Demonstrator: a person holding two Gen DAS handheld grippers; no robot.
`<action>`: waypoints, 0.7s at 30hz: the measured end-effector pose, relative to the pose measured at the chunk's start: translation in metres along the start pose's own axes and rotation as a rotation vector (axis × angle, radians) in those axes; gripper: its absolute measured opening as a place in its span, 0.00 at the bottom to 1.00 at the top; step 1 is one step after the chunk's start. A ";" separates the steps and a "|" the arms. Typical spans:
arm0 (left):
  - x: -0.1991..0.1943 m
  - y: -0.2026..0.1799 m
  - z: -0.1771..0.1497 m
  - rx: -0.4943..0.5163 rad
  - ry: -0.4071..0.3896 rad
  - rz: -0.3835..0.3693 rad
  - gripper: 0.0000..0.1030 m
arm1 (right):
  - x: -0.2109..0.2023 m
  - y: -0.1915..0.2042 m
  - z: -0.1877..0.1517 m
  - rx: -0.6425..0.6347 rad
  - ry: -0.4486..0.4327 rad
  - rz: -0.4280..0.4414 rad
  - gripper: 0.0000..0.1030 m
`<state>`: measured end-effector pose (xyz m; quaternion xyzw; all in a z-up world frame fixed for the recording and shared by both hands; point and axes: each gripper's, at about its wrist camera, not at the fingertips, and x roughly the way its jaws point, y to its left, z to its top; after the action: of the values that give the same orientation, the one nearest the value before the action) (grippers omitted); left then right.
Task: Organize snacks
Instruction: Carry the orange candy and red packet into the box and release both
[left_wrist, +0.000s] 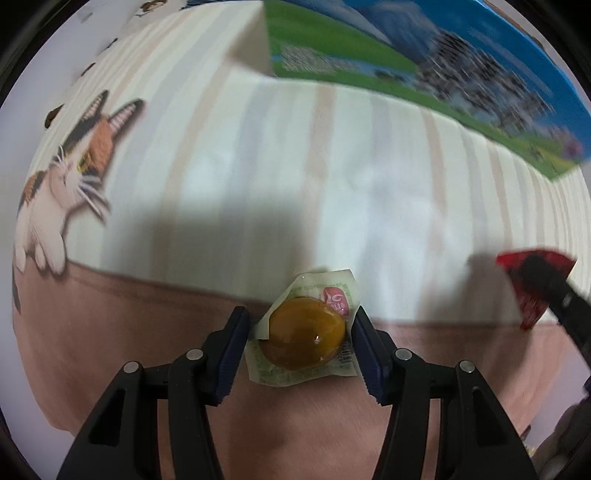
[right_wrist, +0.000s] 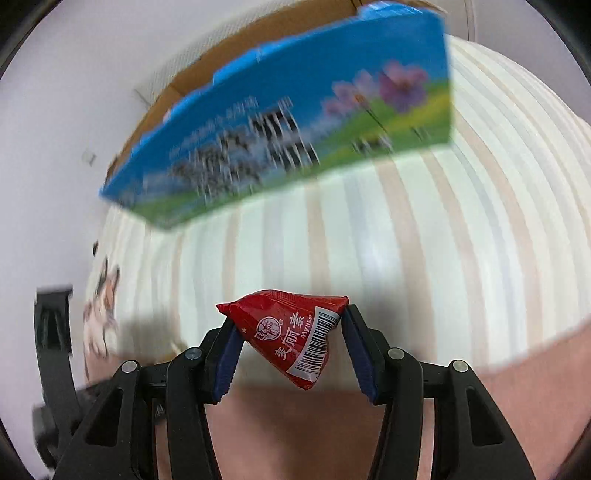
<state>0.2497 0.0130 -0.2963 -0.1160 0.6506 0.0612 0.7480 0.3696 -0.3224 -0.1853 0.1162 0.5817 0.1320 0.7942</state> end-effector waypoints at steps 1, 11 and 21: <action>0.001 -0.005 -0.005 0.014 0.004 -0.006 0.51 | -0.001 -0.002 -0.009 0.000 0.013 -0.008 0.54; 0.024 -0.023 -0.017 0.070 0.004 0.024 0.55 | 0.013 -0.015 -0.052 0.040 0.069 -0.039 0.60; 0.036 -0.022 -0.030 0.079 0.009 0.013 0.75 | 0.023 -0.004 -0.034 0.037 0.085 -0.058 0.66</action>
<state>0.2319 -0.0178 -0.3334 -0.0826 0.6565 0.0398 0.7487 0.3437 -0.3167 -0.2176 0.1081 0.6204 0.1029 0.7700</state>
